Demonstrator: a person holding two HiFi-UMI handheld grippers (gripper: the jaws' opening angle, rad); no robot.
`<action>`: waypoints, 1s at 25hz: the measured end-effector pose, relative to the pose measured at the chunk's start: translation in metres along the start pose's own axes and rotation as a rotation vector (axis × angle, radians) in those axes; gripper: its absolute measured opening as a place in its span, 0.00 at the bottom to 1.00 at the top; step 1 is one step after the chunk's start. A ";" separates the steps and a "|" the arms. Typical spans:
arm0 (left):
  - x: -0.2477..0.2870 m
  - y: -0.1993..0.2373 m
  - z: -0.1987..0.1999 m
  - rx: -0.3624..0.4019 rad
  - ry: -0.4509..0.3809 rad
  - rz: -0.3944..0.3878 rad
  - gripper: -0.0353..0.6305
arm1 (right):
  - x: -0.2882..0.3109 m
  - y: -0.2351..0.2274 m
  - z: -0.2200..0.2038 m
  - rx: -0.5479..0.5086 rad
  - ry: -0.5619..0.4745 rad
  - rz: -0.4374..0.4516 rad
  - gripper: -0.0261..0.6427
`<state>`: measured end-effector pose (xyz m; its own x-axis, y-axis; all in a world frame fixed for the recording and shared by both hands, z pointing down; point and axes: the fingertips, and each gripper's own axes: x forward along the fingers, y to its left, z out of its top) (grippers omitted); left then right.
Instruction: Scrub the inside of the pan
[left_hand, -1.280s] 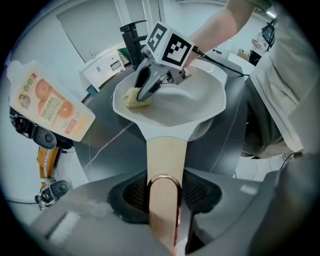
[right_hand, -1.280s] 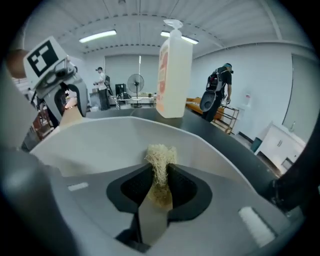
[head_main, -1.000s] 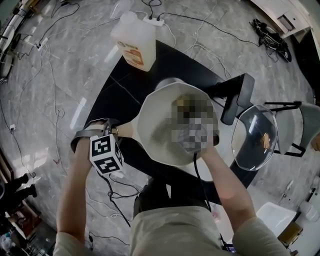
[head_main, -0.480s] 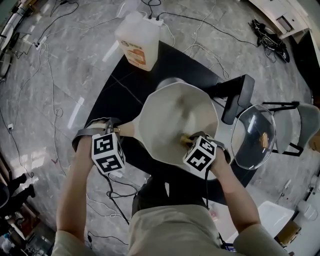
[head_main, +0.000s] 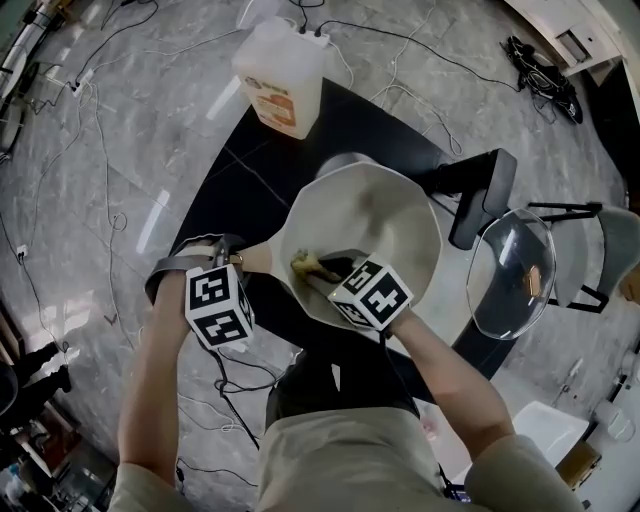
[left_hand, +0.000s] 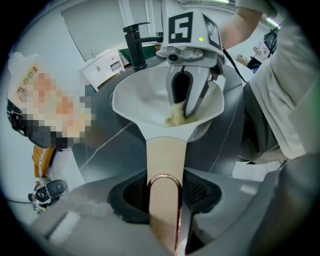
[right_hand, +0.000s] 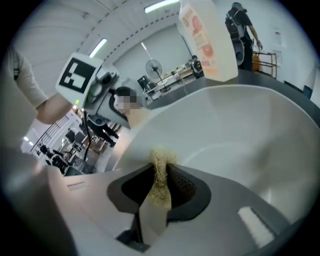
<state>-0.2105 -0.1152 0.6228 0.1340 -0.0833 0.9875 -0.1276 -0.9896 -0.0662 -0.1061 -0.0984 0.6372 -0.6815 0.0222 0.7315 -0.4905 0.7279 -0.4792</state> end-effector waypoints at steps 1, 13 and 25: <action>0.000 0.000 0.000 0.005 0.001 0.000 0.30 | 0.001 -0.005 0.013 0.009 -0.039 -0.017 0.17; -0.001 0.000 0.001 -0.016 -0.016 -0.021 0.30 | -0.029 -0.104 0.065 -0.119 -0.239 -0.420 0.18; 0.001 -0.002 0.000 -0.032 -0.005 -0.056 0.30 | -0.070 -0.152 -0.027 -0.240 0.197 -0.699 0.18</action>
<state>-0.2103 -0.1135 0.6237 0.1468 -0.0288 0.9887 -0.1511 -0.9885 -0.0064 0.0310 -0.1919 0.6722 -0.1352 -0.3927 0.9097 -0.6250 0.7462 0.2292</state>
